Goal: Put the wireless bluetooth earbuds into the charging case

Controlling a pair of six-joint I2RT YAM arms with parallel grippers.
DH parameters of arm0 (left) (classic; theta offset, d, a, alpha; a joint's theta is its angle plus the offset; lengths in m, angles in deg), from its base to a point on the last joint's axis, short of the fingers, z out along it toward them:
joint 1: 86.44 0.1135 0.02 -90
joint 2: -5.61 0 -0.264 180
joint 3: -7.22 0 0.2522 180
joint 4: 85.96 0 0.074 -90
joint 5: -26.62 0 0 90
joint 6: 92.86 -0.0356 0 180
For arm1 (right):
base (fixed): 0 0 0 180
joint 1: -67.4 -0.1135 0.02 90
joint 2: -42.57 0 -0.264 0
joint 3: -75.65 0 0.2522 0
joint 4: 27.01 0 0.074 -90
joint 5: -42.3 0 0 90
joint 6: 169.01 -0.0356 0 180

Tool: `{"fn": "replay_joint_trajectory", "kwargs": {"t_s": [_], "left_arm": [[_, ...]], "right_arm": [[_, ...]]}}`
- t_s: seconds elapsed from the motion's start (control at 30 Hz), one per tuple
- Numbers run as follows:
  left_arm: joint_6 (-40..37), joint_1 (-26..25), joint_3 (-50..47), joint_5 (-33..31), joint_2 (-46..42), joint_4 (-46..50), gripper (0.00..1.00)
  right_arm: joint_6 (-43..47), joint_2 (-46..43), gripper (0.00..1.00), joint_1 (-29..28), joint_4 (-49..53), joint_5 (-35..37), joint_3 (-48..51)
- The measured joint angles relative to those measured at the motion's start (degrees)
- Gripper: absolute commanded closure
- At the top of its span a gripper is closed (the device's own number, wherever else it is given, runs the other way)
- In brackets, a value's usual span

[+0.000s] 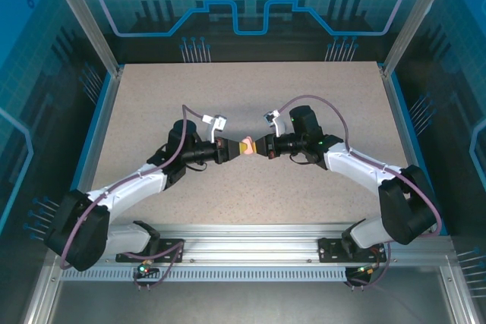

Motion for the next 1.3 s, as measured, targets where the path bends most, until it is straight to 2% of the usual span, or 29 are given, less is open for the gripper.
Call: {"fn": "replay_joint_trajectory", "kwargs": {"t_s": [0.73,1.03,1.07,1.13,1.2,1.23,1.3], "left_arm": [[0.0,0.5,-1.1,-0.4,-1.4,0.0,1.0],[-0.2,1.2,-1.1,-0.1,-3.7,0.1,1.0],[-0.2,1.5,-1.1,-0.1,-3.8,0.1,0.89],[-0.5,2.3,-1.1,-0.1,-4.3,0.7,0.58],[-0.9,3.2,-1.1,-0.1,-4.8,1.8,0.33],[-1.4,3.6,-0.9,-0.1,-4.9,2.8,0.23],[-2.6,4.3,0.3,0.3,-4.9,5.8,0.13]], "right_arm": [[0.0,0.0,1.0,0.2,0.9,0.9,0.0],[-0.2,0.0,1.0,1.7,2.6,3.7,0.0],[-0.2,0.0,1.0,1.7,2.7,3.7,0.0],[0.2,0.0,1.0,1.8,3.3,3.7,0.0],[0.9,0.0,1.0,1.9,4.4,3.7,0.0],[1.5,0.0,1.0,1.9,5.3,3.7,-0.1],[2.9,0.0,1.0,1.9,7.4,3.6,-0.8]]}}
